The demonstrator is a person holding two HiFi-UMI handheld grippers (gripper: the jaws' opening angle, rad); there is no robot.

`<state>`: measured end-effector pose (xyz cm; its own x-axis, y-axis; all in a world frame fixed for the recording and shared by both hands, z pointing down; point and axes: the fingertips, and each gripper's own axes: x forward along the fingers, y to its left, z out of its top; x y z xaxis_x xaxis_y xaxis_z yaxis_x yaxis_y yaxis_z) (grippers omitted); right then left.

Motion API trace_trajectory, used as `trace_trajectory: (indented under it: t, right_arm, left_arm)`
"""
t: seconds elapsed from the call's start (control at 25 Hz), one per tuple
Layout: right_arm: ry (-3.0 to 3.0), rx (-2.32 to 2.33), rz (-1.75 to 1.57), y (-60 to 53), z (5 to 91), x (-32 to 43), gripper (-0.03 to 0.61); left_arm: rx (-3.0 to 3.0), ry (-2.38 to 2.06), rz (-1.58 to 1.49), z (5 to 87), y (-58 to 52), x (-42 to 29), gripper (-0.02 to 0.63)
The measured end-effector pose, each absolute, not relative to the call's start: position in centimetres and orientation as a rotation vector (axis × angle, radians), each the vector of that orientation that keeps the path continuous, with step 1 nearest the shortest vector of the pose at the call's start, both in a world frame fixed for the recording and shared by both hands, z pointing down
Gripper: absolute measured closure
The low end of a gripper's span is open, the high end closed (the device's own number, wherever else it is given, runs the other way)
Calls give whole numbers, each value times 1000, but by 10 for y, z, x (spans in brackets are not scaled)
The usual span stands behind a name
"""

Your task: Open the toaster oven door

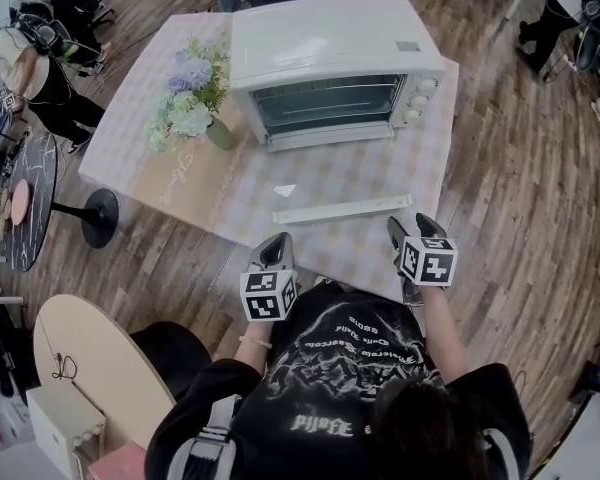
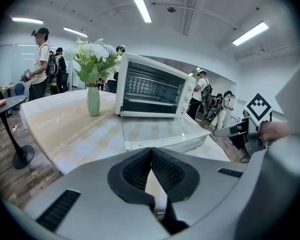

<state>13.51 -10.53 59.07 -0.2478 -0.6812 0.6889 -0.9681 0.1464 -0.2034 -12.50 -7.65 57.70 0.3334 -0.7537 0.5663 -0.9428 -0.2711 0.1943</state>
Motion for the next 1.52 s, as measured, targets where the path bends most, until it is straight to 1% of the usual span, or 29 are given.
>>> trace_trajectory:
  t: [0.48, 0.76, 0.8, 0.92, 1.0, 1.08, 1.24, 1.28, 1.52]
  right_arm:
    - [-2225, 1683, 487, -92, 506, 135, 298]
    - [-2222, 1703, 442, -87, 498, 136, 305]
    - [-2216, 1716, 435, -86, 498, 137, 317]
    - [-2199, 1767, 405, -85, 495, 143, 381]
    - [-2195, 1779, 374, -86, 494, 145, 409]
    - [-2189, 1784, 337, -88, 492, 145, 471]
    - [-2180, 1821, 330, -91, 487, 146, 556]
    - [-2181, 1821, 336, -90, 487, 146, 569]
    - [-2176, 1782, 337, -86, 489, 145, 572]
  left_arm:
    - [2338, -1465, 481, 531, -93, -94, 594]
    - [2385, -1432, 462, 524, -94, -81, 594]
    - [2388, -1430, 460, 523, -94, -80, 594]
    - [2396, -1431, 443, 520, -95, -79, 594]
    - [2407, -1436, 427, 516, -96, -79, 594]
    - [2423, -1435, 415, 512, -98, -78, 594]
    - [2439, -1425, 402, 508, -99, -76, 594]
    - [2436, -1424, 399, 508, -99, -76, 594]
    - [2444, -1389, 406, 512, -96, -68, 594]
